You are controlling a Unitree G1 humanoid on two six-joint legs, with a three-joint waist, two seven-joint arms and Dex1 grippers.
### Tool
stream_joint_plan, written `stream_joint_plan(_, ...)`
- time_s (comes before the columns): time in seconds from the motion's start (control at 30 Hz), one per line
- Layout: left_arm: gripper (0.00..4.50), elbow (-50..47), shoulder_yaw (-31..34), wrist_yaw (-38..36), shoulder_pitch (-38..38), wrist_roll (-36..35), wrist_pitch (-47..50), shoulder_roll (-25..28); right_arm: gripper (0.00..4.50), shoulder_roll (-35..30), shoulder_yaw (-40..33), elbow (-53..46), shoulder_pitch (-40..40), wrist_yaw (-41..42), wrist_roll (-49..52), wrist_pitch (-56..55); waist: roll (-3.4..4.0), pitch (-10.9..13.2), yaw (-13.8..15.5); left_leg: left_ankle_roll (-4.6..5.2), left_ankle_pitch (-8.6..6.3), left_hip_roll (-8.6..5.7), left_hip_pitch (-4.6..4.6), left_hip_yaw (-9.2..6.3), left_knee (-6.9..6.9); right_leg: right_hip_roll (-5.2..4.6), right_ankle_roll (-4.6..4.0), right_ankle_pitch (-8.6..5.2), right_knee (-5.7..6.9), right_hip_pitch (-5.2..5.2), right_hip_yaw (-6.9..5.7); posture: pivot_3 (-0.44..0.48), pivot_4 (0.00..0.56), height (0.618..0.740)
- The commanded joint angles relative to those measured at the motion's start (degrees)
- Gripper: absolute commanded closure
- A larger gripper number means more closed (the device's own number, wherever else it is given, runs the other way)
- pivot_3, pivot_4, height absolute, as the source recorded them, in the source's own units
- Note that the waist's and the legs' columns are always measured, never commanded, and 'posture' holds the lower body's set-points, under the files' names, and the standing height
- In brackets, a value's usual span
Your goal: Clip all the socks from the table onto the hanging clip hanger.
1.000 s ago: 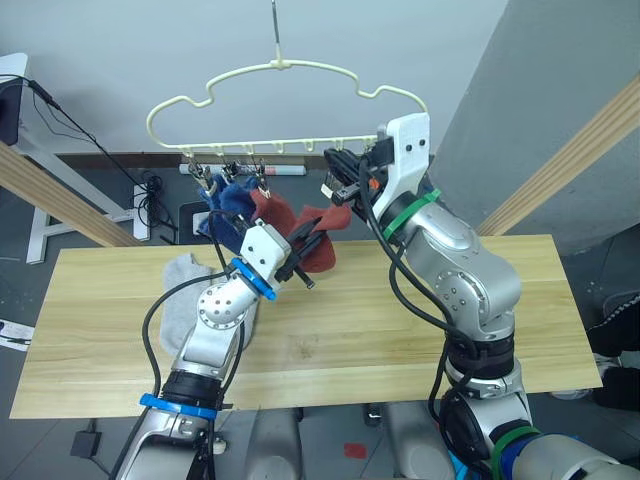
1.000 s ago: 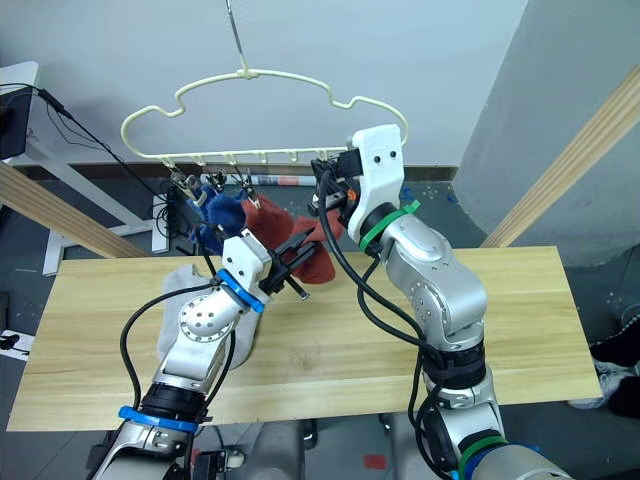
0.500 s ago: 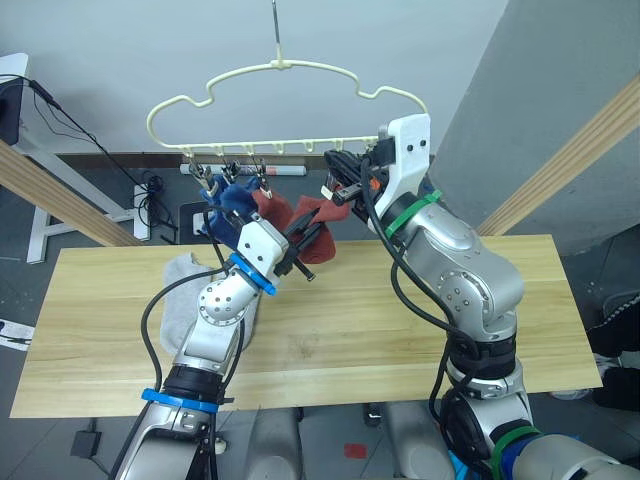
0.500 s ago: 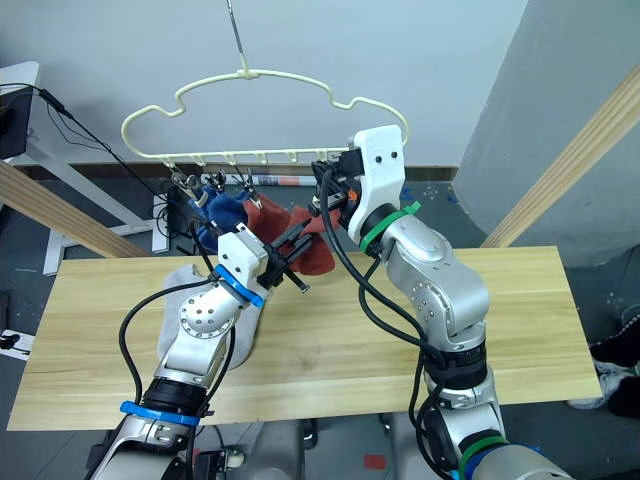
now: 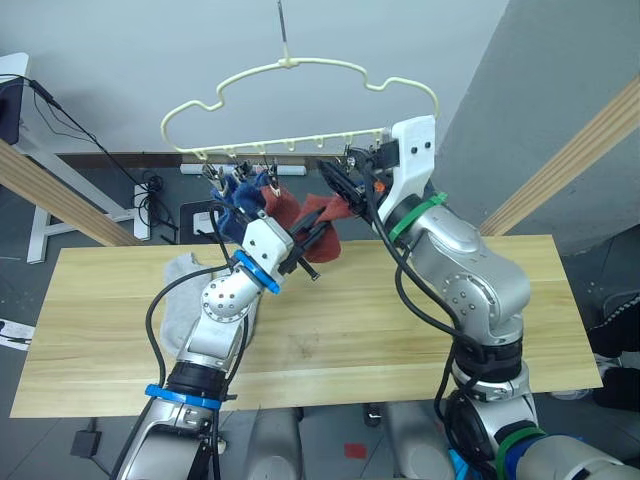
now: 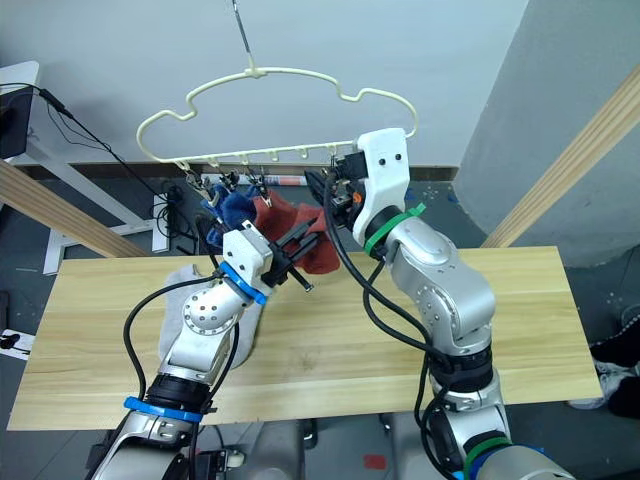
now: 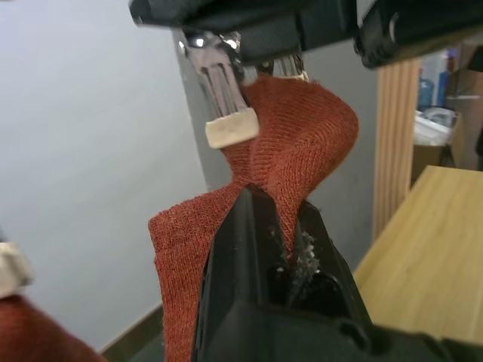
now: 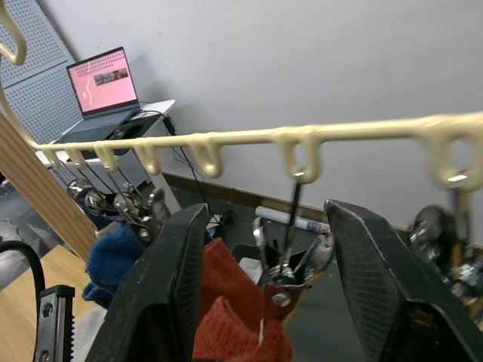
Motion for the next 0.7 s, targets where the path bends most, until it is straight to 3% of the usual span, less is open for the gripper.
stream_joint_plan(0.03,3.50,-1.37,-0.18,-0.68,0.43,-1.21,0.88,-0.04,1.79,-2.40,1.35,-5.68,1.28,1.58,0.86,0.10,0.00,0.00,-0.03,0.00,0.00,0.00,0.00,0.01,0.00,0.00,0.00,0.00,0.00,0.00,0.01,-0.080,0.389,0.701)
stream_joint_plan(0.13,2.63,-2.86,0.84,-0.94,0.14,-3.41,1.69,-0.69,1.79,-4.81,1.97,-8.15,2.65,1.71,0.36,0.59,0.00,0.00,-0.03,0.00,0.00,0.00,0.00,0.00,0.01,0.00,0.01,-0.01,0.01,0.00,0.01,-0.084,0.389,0.701)
stream_joint_plan(0.4,2.63,-8.61,1.81,-6.73,1.39,-10.10,7.94,2.84,1.79,-7.74,2.08,-14.39,6.25,0.18,0.22,1.90,0.00,0.00,-0.11,-0.01,0.01,0.02,0.01,-0.01,0.01,0.02,0.03,-0.02,0.01,0.00,0.02,-0.096,0.394,0.701)
stream_joint_plan(0.7,2.63,-19.99,4.25,-17.94,1.37,-27.09,27.76,10.16,1.79,-6.61,2.45,-14.00,8.35,-4.43,-3.25,0.39,0.00,0.00,-0.16,-0.24,0.14,0.01,0.02,0.00,0.02,0.02,0.29,-0.17,0.02,0.00,0.04,-0.086,0.394,0.701)
